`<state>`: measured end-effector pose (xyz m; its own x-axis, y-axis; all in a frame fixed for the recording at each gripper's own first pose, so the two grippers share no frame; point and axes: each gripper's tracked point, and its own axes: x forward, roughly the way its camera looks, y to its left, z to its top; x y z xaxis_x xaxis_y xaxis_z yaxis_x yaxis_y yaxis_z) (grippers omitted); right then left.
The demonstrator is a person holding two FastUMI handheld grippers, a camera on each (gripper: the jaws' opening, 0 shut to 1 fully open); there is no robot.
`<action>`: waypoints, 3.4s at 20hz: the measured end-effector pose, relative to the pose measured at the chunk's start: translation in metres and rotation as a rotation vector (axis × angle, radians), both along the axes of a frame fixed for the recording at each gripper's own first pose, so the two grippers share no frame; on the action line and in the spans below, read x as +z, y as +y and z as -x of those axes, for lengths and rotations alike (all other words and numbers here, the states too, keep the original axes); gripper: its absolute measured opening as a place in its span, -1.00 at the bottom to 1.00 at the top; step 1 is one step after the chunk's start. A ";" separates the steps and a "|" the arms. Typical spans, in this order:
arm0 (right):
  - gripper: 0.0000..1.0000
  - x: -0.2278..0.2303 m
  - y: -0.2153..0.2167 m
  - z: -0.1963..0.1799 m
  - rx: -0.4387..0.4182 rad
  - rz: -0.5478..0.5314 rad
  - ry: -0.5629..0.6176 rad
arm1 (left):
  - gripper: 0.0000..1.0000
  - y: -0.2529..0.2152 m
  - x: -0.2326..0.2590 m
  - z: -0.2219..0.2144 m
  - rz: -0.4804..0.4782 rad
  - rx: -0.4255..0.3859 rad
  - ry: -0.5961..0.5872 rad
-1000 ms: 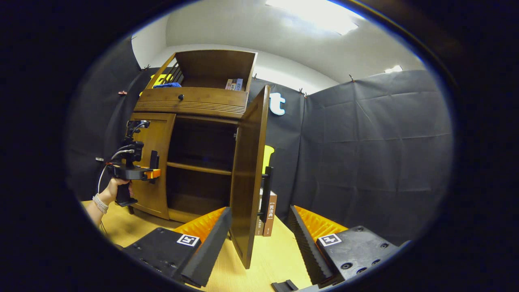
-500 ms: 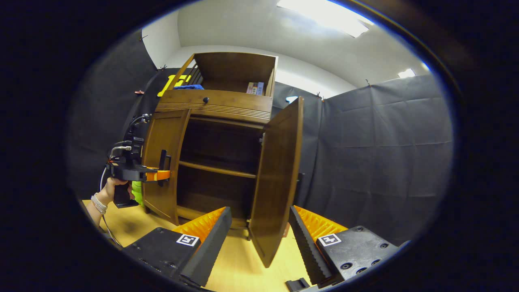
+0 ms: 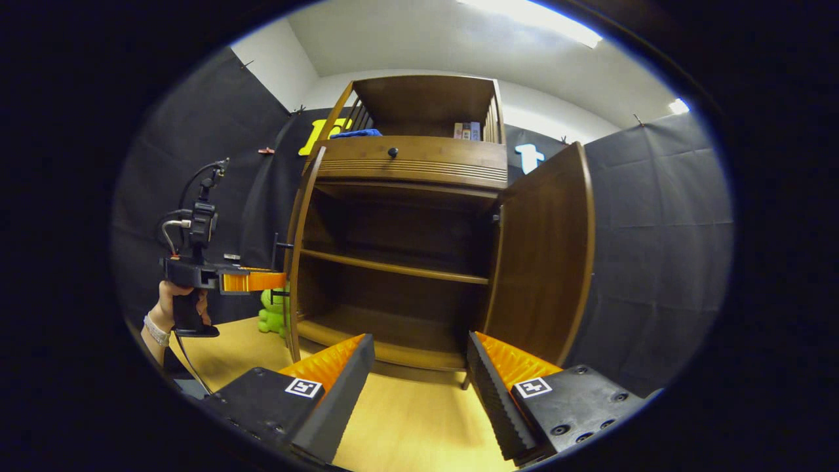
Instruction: Open the right door of the double-door shoe cabinet with the right hand, and open the left door with the left hand.
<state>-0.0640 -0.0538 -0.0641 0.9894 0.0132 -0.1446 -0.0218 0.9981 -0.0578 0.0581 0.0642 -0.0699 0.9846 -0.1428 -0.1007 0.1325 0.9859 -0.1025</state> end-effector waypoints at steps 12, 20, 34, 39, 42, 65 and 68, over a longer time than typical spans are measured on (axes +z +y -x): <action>0.79 -0.018 0.063 -0.038 0.166 -0.020 0.026 | -0.39 0.081 -0.003 0.058 -0.021 0.169 0.020; 0.82 -0.024 0.092 -0.057 0.229 -0.055 0.024 | -0.54 0.128 -0.004 0.094 -0.085 0.333 0.040; 0.90 0.058 0.056 -0.050 0.053 -0.044 -0.104 | 0.36 -0.040 0.072 0.091 -0.072 0.016 -0.105; 0.93 0.082 0.051 -0.038 0.023 -0.049 -0.158 | 0.93 -0.059 0.084 0.076 -0.057 0.024 -0.129; 0.96 0.086 0.048 -0.037 0.020 -0.091 -0.152 | 0.96 -0.070 0.088 0.075 -0.033 -0.005 -0.132; 0.94 0.083 0.040 -0.040 0.010 -0.064 -0.142 | 0.94 -0.078 0.083 0.067 -0.062 -0.003 -0.120; 0.94 0.083 0.040 -0.039 0.015 -0.066 -0.143 | 0.94 -0.080 0.080 0.066 -0.068 -0.002 -0.115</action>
<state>-0.0249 -0.0136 0.0190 0.9995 0.0329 -0.0005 -0.0329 0.9995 0.0040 -0.0077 -0.0161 0.0102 0.9900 -0.1412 0.0032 0.1412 0.9898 -0.0195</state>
